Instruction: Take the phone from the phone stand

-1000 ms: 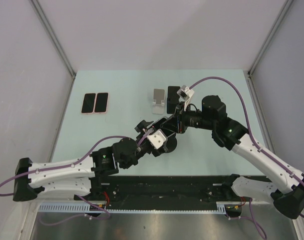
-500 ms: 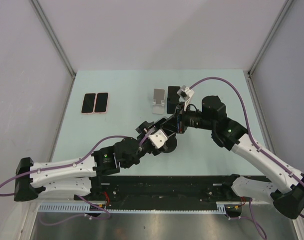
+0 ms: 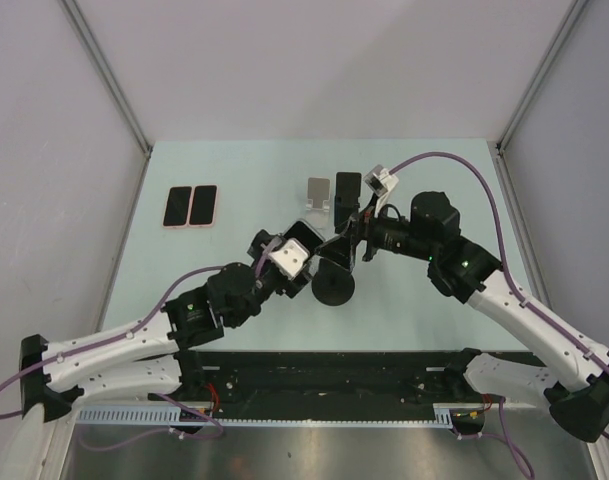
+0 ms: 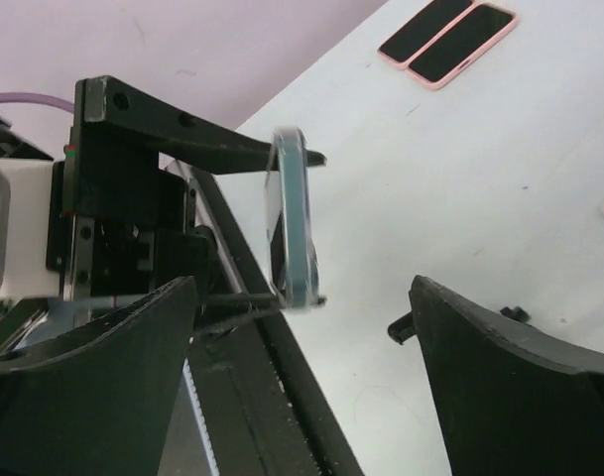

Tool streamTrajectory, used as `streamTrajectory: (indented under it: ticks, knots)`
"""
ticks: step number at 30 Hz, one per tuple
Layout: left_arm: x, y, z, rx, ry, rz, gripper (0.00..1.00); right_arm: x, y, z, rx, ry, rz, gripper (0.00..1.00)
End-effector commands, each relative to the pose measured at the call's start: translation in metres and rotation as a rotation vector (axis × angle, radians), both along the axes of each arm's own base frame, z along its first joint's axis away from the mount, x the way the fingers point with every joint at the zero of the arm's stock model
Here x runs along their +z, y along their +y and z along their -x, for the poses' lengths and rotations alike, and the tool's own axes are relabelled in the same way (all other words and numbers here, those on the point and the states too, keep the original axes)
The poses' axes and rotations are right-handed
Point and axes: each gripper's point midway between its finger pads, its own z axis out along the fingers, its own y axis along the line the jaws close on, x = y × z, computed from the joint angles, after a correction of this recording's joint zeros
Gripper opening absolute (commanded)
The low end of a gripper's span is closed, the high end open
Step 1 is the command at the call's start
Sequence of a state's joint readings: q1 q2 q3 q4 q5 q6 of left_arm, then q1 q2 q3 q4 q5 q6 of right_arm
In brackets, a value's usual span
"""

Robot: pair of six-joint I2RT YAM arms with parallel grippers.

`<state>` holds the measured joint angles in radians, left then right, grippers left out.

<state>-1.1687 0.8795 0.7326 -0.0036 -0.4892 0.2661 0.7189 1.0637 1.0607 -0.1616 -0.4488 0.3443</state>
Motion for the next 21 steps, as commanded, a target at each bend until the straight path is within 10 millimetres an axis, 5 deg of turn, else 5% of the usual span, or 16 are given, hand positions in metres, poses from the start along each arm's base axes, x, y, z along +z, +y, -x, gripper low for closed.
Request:
streamTrajectory:
  ticks: [1, 12, 19, 21]
  knots:
    - [0.024, 0.027, -0.019, 0.107, 0.013, 0.139, 0.04, 0.027, -0.025, -0.016, -0.135, -0.112, -0.019, 0.97]
    - [0.005, 0.091, -0.089, 0.395, 0.201, 0.223, 0.01, 0.008, -0.140, -0.053, -0.662, -0.222, 0.278, 1.00]
    - [-0.033, 0.121, -0.148, 0.535, 0.401, 0.275, 0.00, -0.009, -0.211, -0.050, -0.940, -0.278, 0.430, 1.00]
    - [-0.039, 0.128, -0.167, 0.568, 0.435, 0.270, 0.00, -0.028, -0.225, -0.051, -1.002, -0.287, 0.477, 1.00]
